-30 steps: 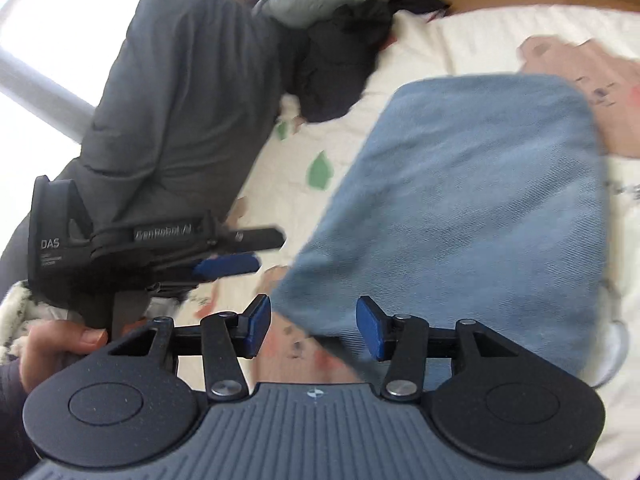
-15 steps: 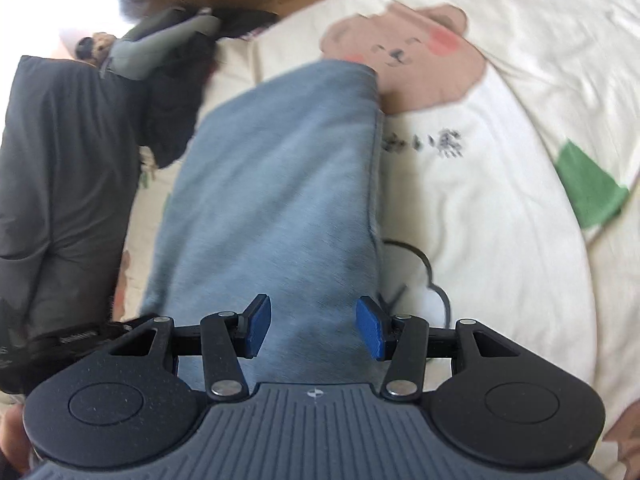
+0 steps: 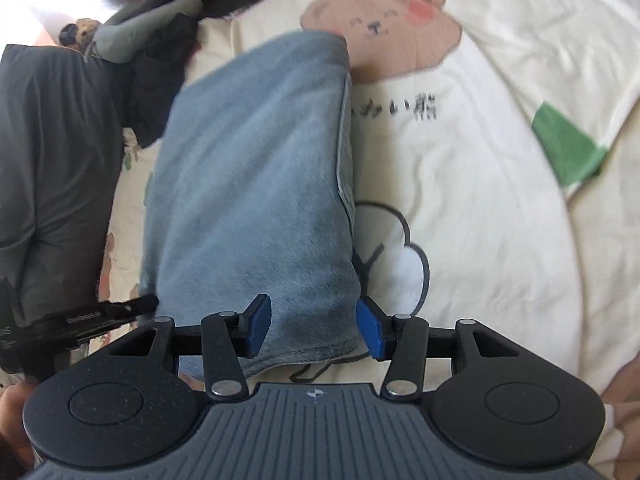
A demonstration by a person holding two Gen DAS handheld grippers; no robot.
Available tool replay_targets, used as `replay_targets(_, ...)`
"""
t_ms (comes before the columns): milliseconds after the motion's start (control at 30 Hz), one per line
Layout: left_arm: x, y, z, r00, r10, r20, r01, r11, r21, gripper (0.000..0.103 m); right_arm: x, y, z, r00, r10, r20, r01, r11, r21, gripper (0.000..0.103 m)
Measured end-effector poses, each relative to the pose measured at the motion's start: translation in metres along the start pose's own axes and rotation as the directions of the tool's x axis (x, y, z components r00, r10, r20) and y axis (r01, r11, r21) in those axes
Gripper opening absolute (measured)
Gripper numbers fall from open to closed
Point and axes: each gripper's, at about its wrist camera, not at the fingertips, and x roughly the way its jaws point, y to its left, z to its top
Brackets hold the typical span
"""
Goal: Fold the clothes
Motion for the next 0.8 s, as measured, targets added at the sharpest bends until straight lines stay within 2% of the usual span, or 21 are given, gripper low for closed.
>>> replay_targets(200, -0.027, -0.011, 0.009, 0.998, 0.058, 0.029, -0.059, 0.997, 0.05, 0.031, -0.023, 0.011, 0.004, 0.996, -0.03, 0.089, 0.033, 0.999, -0.037, 0.052)
replay_targets(267, -0.037, -0.015, 0.012, 0.995, 0.086, 0.057, -0.091, 0.991, 0.095, 0.049, -0.025, 0.012, 0.006, 0.994, -0.033, 0.106, 0.038, 0.998, -0.04, 0.052)
replay_targets(333, -0.041, -0.015, 0.017, 0.993, 0.083, 0.081, -0.093, 0.988, 0.127, 0.062, -0.026, 0.009, 0.006, 0.993, -0.038, 0.114, 0.041, 0.999, -0.027, 0.052)
replay_targets(367, -0.043, -0.014, 0.02, 0.994, 0.064, 0.085, -0.075, 0.989, 0.131, 0.066, -0.026, 0.007, 0.007, 0.992, -0.039, 0.116, 0.041, 0.999, -0.02, 0.053)
replay_targets(633, -0.025, -0.019, 0.048, 0.994, 0.058, 0.092, -0.072, 0.986, 0.153, 0.07, -0.011, -0.005, 0.012, 0.994, 0.017, 0.112, -0.019, 1.0, 0.016, 0.053)
replay_targets(800, -0.014, -0.026, 0.064, 0.993, 0.003, 0.12, -0.024, 0.985, 0.172, 0.08, 0.001, -0.01, 0.019, 0.993, 0.036, 0.116, -0.04, 0.999, 0.024, 0.053)
